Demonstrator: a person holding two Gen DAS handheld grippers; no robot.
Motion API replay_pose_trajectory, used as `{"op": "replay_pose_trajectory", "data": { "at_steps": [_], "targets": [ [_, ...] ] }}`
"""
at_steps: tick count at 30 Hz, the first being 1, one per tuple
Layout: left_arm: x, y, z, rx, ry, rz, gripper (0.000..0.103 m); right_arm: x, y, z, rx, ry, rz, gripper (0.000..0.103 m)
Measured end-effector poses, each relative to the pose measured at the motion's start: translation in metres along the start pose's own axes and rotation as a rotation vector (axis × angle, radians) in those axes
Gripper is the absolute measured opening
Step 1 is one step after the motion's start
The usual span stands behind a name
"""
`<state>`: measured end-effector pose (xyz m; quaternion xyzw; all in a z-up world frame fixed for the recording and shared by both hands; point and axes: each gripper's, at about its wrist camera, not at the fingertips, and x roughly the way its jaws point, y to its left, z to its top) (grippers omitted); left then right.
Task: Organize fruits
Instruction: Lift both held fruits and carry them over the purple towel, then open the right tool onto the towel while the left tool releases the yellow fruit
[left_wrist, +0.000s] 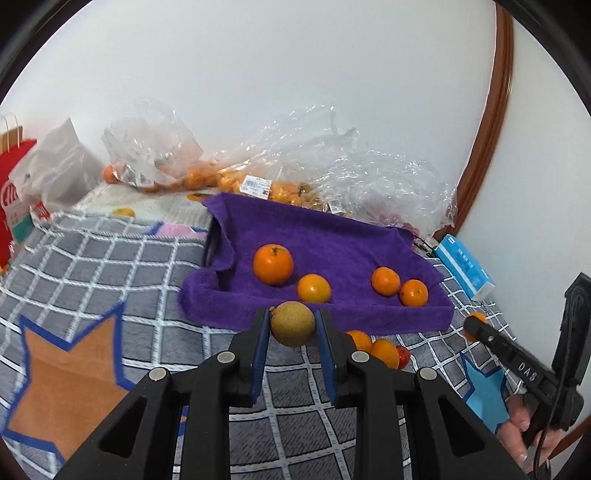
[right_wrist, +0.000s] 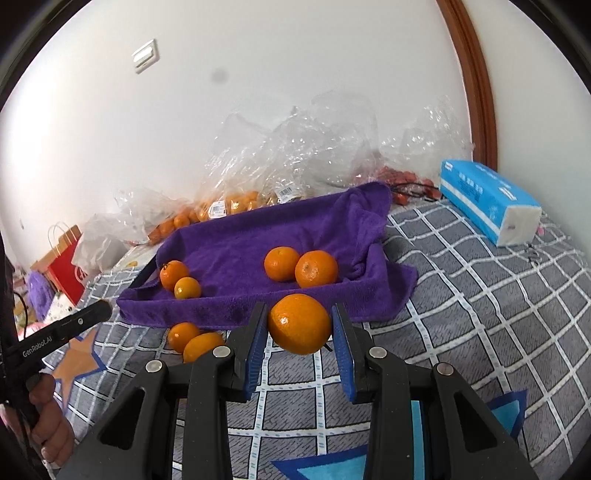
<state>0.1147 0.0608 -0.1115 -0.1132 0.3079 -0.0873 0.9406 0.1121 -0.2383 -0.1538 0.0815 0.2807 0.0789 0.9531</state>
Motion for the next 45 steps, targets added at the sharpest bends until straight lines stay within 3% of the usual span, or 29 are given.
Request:
{"op": "replay_pose_trajectory", "data": {
  "at_steps": [8,17,20,23,25,33,42,45],
  "targets": [
    [-0.016,-0.005,0.041,0.031,-0.070,0.001,0.024,-0.011,0.013,0.047,-0.045,-0.038,-0.017,0.035],
    [0.027,0.006,0.077,-0.039,-0.104,0.006,0.024,0.027,0.036,0.091,-0.068,-0.062,0.048,0.035],
    [0.044,0.016,0.069,-0.066,-0.093,-0.005,0.024,0.053,0.036,0.082,-0.052,-0.030,0.063,0.035],
    [0.056,0.024,0.062,-0.090,-0.032,-0.006,0.024,0.073,0.036,0.067,-0.055,0.020,0.082,0.035],
    [0.059,0.028,0.058,-0.114,-0.020,-0.011,0.024,0.084,0.042,0.059,-0.105,0.076,0.050,0.035],
    [0.075,0.018,0.047,-0.064,0.036,-0.007,0.024,0.111,0.044,0.037,-0.124,0.185,0.053,0.035],
    [0.101,0.017,0.034,-0.066,0.148,0.005,0.024,0.115,0.034,0.038,-0.075,0.201,0.051,0.035],
    [0.102,0.015,0.031,-0.058,0.148,0.013,0.024,0.115,0.034,0.038,-0.071,0.209,0.049,0.035]
  ]
}}
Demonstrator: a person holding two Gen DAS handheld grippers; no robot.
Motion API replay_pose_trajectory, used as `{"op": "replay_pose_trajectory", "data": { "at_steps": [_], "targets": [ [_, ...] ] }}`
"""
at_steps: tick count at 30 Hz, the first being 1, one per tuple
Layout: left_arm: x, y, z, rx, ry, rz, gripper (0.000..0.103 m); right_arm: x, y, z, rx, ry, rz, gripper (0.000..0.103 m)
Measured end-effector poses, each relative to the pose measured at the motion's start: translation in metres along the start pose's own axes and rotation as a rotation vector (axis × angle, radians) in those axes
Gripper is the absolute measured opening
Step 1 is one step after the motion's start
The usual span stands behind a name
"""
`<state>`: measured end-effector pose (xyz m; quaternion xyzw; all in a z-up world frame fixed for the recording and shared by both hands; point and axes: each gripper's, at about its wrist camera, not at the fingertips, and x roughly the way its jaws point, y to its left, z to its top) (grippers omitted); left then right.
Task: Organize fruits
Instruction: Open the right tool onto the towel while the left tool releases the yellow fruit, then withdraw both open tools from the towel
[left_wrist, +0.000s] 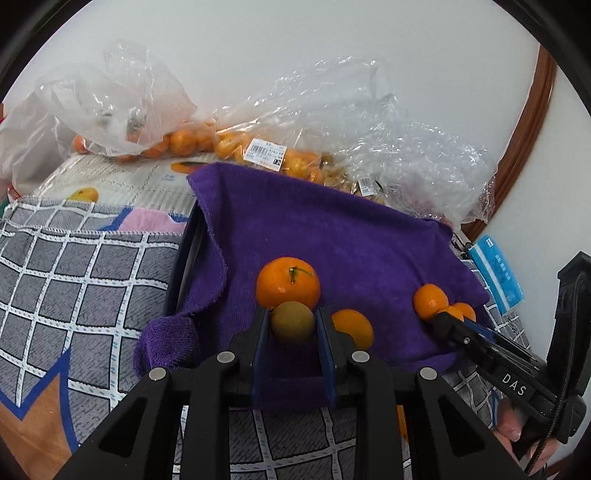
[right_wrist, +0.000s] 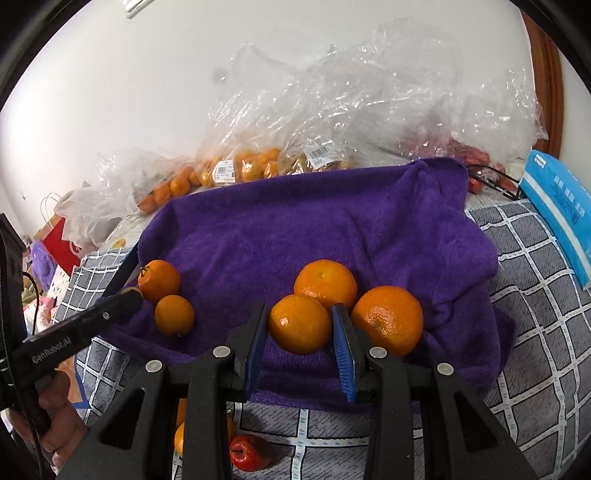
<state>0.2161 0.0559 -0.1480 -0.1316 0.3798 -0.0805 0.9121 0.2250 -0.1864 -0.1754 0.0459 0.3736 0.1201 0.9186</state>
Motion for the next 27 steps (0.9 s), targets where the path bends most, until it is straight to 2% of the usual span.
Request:
{"op": "replay_pose_trajectory", "data": {
  "at_steps": [7,11,18,22,27],
  "targets": [
    [0.002,-0.008,-0.004,0.048,-0.006,0.024,0.024,-0.002,-0.001,0.000,0.005,-0.007,-0.004,0.036],
    [0.003,-0.006,-0.003,0.041,-0.005,0.013,0.024,-0.004,-0.001,0.000,0.007,-0.017,0.014,0.047],
    [0.001,-0.005,-0.003,0.028,-0.008,0.002,0.024,-0.011,0.007,-0.001,-0.029,-0.058,-0.026,0.051],
    [-0.002,-0.003,-0.003,0.021,-0.026,-0.002,0.035,-0.020,0.009,-0.002,-0.038,-0.108,-0.055,0.052],
    [-0.010,0.001,0.001,0.005,-0.062,0.000,0.039,-0.025,0.014,-0.003,-0.056,-0.130,-0.048,0.052]
  ]
}}
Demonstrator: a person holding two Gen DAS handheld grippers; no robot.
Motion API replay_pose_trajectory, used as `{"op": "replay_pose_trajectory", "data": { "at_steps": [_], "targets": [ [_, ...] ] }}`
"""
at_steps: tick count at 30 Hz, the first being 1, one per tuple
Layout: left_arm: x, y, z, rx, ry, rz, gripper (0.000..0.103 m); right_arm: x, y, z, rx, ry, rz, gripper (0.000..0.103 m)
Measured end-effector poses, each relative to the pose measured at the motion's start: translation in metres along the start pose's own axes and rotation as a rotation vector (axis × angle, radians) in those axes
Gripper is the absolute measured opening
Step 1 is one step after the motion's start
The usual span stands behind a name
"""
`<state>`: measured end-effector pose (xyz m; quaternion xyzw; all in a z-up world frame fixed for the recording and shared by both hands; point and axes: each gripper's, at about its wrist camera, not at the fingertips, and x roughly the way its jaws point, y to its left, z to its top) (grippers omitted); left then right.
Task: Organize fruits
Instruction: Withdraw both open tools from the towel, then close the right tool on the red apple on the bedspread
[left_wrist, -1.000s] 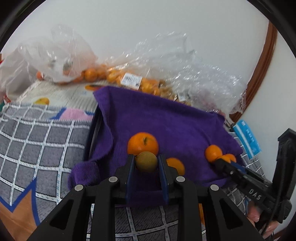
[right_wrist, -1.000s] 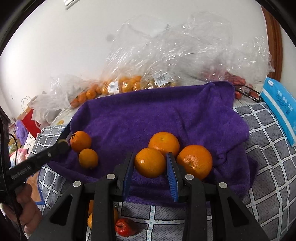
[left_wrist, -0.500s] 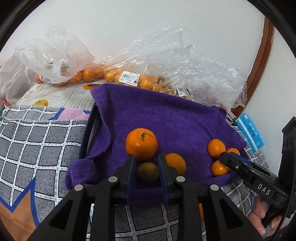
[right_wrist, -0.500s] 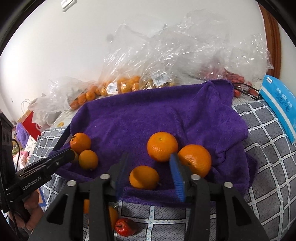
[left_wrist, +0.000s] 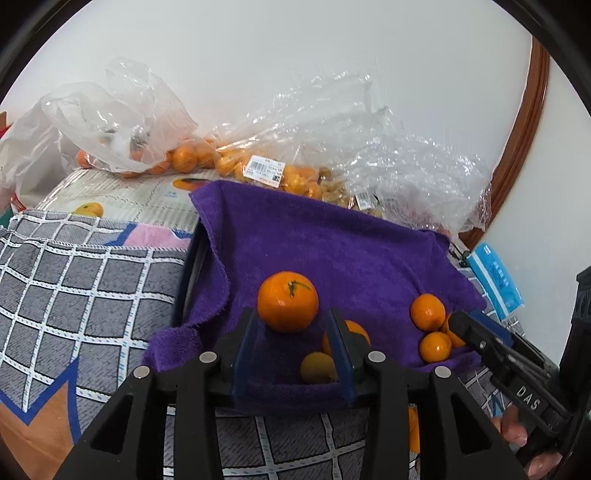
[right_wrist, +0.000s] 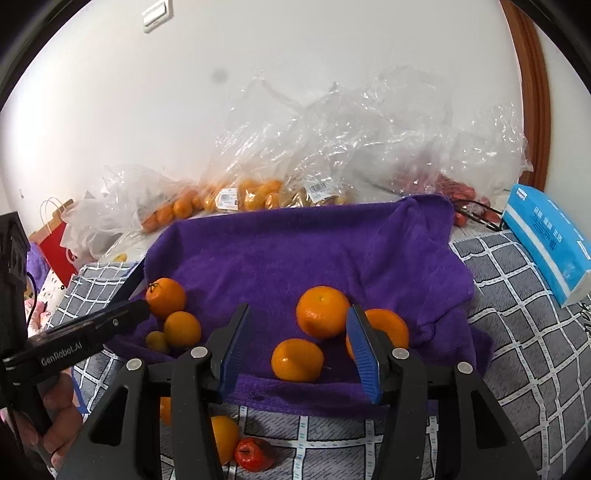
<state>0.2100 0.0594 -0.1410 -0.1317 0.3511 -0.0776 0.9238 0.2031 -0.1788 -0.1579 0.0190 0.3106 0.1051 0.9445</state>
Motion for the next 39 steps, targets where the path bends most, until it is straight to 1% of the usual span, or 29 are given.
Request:
{"op": "replay_pose_trajectory", "data": {
  "at_steps": [2,4,6,9,10,11,13,15,17,19,21,24,26,28,30,34,39],
  "targets": [
    [-0.004,0.002,0.002,-0.004,-0.021,0.003,0.042,-0.003,0.003,-0.001,-0.012,-0.017,0.014,0.052],
    [-0.006,0.003,0.003,-0.007,-0.035,0.010,0.043,-0.007,0.007,-0.001,-0.029,-0.031,0.029,0.052],
    [-0.007,0.005,0.005,-0.015,-0.036,0.008,0.043,-0.005,0.010,-0.001,-0.054,0.001,0.055,0.052],
    [-0.006,0.008,0.006,-0.029,-0.032,0.006,0.043,-0.004,0.010,-0.002,-0.052,0.013,0.082,0.052],
    [-0.005,0.009,0.006,-0.034,-0.031,0.003,0.043,-0.005,0.010,-0.002,-0.052,0.013,0.088,0.050],
    [-0.005,0.011,0.007,-0.044,-0.030,-0.002,0.043,-0.006,0.009,-0.002,-0.052,0.012,0.091,0.045],
    [-0.005,0.013,0.008,-0.057,-0.023,-0.009,0.043,-0.008,0.008,-0.001,-0.045,0.004,0.090,0.041],
    [-0.007,0.015,0.008,-0.076,-0.022,-0.029,0.043,-0.012,0.006,0.001,-0.044,-0.008,0.086,0.039],
    [-0.009,0.016,0.009,-0.081,-0.029,-0.031,0.043,-0.016,0.004,0.001,-0.035,-0.012,0.084,0.038],
    [-0.010,0.016,0.009,-0.075,-0.036,-0.015,0.044,-0.018,0.002,-0.004,-0.039,0.015,0.064,0.038],
    [-0.011,0.014,0.009,-0.071,-0.035,-0.016,0.044,-0.020,0.002,-0.011,-0.041,0.034,0.046,0.038],
    [-0.012,0.011,0.009,-0.066,-0.035,-0.023,0.045,-0.021,0.003,-0.028,-0.049,0.111,0.065,0.038],
    [-0.011,0.009,0.009,-0.058,-0.034,-0.024,0.045,-0.024,0.004,-0.037,-0.062,0.134,0.071,0.038],
    [-0.011,0.008,0.008,-0.056,-0.031,-0.028,0.045,-0.026,0.006,-0.047,-0.078,0.161,0.084,0.035],
    [-0.012,0.008,0.008,-0.055,-0.032,-0.032,0.045,-0.027,0.009,-0.053,-0.094,0.182,0.092,0.030],
    [-0.011,0.007,0.008,-0.051,-0.030,-0.023,0.045,-0.025,0.013,-0.059,-0.108,0.204,0.093,0.029],
    [-0.007,0.009,0.007,-0.055,-0.017,-0.011,0.046,-0.025,0.012,-0.059,-0.113,0.206,0.096,0.029]
  ]
}}
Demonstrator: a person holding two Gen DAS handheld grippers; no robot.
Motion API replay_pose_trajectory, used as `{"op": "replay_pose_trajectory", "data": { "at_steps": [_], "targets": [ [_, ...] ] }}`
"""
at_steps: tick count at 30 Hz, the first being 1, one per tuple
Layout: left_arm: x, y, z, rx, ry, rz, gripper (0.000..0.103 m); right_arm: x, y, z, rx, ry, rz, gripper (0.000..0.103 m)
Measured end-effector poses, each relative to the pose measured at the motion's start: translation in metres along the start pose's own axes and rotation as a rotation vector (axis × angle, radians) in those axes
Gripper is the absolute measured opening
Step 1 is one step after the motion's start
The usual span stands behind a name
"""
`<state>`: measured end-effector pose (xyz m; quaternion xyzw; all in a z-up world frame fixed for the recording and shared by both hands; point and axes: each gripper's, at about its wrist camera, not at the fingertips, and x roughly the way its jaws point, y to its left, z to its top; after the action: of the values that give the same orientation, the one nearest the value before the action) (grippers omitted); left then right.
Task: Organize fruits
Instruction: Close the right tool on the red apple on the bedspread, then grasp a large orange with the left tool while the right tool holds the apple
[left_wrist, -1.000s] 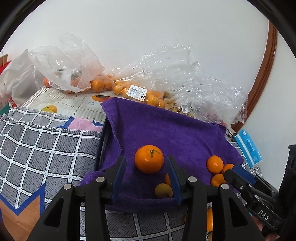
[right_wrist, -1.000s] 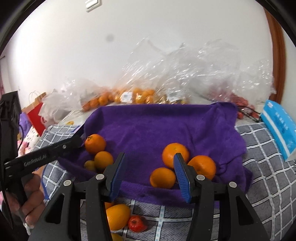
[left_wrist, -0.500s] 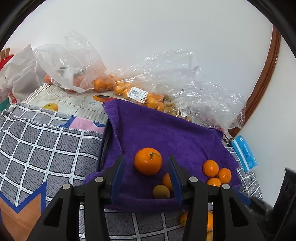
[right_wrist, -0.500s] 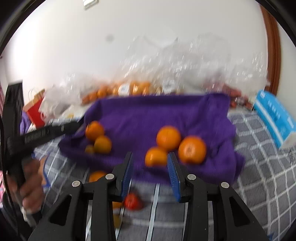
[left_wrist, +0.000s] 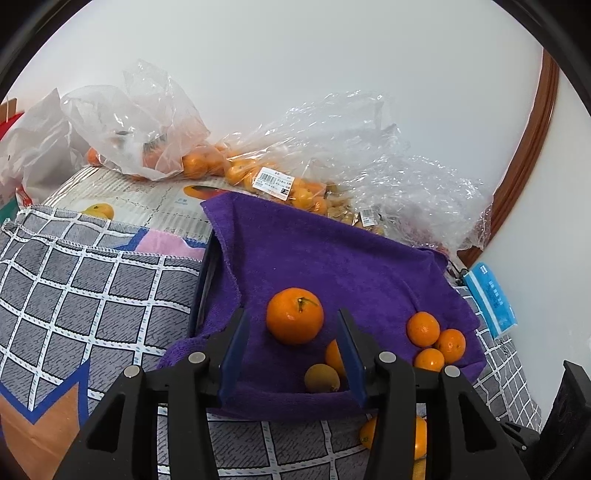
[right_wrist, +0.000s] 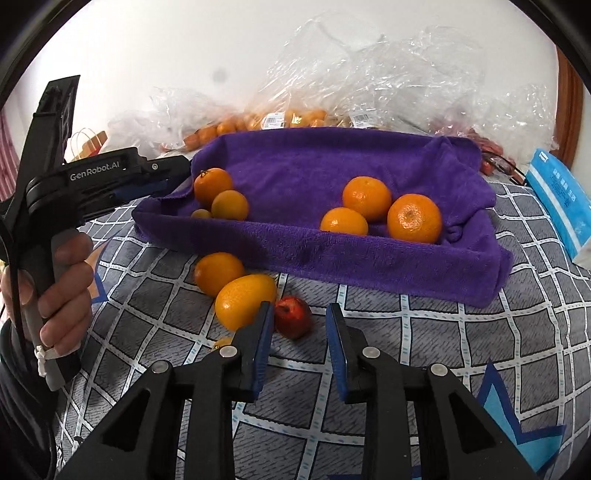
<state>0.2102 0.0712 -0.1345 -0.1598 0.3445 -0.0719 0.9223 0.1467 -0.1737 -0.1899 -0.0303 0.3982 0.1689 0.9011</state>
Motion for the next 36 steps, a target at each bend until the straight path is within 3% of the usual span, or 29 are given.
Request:
{"op": "replay_pose_trajectory", "data": {
  "at_steps": [5,15,17,23,29,36],
  "targets": [
    [-0.001,0.000,0.000,-0.001,-0.001,-0.012,0.046,0.010,0.004,0.001,-0.019,0.049,-0.024,0.029],
    [0.001,-0.007,-0.004,0.035,0.010,-0.004,0.046,0.018,0.012,0.006,-0.058,0.051,-0.077,0.030],
    [-0.002,-0.007,-0.004,0.035,-0.001,-0.013,0.046,0.018,0.011,0.005,-0.057,0.049,-0.074,0.024],
    [-0.009,-0.009,-0.006,0.051,-0.022,-0.029,0.046,0.007,-0.006,0.004,0.028,-0.003,-0.028,0.024],
    [-0.016,-0.019,-0.012,0.079,0.010,-0.130,0.046,-0.004,-0.020,0.004,0.107,-0.060,-0.032,0.024],
    [-0.018,-0.048,-0.027,0.232,0.106,-0.273,0.046,-0.020,-0.041,-0.001,0.208,-0.128,-0.072,0.024]
  ]
}}
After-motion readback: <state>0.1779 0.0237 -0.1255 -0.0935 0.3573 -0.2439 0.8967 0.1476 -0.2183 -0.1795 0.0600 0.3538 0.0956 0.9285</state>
